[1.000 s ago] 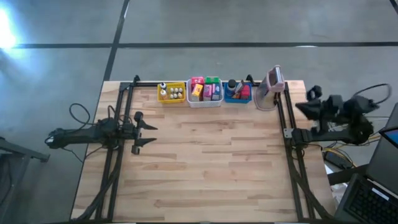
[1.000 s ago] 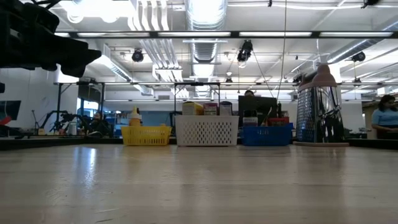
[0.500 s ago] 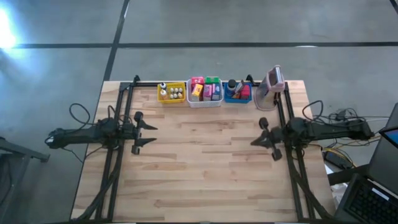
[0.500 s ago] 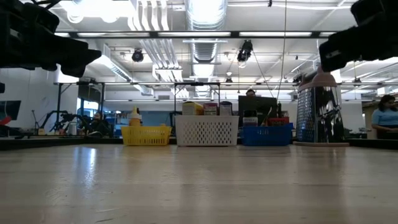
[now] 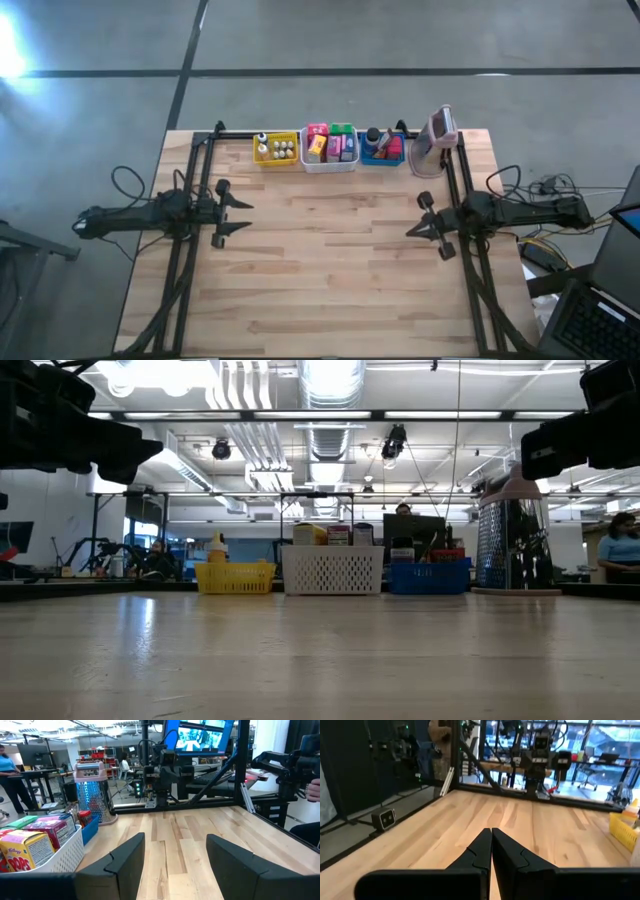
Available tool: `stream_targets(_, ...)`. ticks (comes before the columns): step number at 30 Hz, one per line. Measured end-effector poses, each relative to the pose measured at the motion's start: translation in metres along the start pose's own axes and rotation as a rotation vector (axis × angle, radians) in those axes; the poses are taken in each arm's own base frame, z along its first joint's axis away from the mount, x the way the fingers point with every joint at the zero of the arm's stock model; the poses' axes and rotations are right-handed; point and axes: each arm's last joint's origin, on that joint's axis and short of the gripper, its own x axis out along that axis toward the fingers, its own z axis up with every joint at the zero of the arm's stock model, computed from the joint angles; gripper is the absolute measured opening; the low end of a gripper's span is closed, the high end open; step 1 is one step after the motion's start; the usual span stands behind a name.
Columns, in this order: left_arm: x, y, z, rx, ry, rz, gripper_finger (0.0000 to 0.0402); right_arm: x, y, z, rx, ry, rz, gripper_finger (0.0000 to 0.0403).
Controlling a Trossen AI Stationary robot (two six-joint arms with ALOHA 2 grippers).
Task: Pick & Place Kitchen Items
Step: Return to Home Position
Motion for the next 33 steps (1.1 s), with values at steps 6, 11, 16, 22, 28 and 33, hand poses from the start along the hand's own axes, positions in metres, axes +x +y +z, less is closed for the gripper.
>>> stream_targets(6, 0.0, 0.0, 0.0, 0.0, 0.0, 0.0, 0.0218, -0.0009, 0.0002, 0.0014, -0.007, -0.015, -0.001, 0.0008)
stream_targets(11, 0.0, 0.0, 0.0, 0.0, 0.0, 0.0, 0.0218, -0.0009, 0.0002, 0.0013, -0.013, -0.014, -0.001, 0.0008)
stream_targets(16, 0.0, 0.0, 0.0, 0.0, 0.0, 0.0, 0.0218, -0.0008, 0.0002, 0.0011, -0.004, -0.011, 0.0, 0.0008)
stream_targets(22, 0.0, 0.0, 0.0, 0.0, 0.0, 0.0, 0.0218, -0.0008, 0.0002, 0.0011, 0.001, -0.012, 0.0, 0.0008)
stream_targets(28, 0.0, 0.0, 0.0, 0.0, 0.0, 0.0, 0.0218, -0.0008, 0.0002, 0.0012, 0.07, -0.012, 0.0, 0.0008)
stream_targets(33, 0.0, 0.0, 0.0, 0.0, 0.0, 0.0, 0.0218, -0.0008, 0.0002, 0.0012, 0.085, -0.012, 0.0, 0.0008)
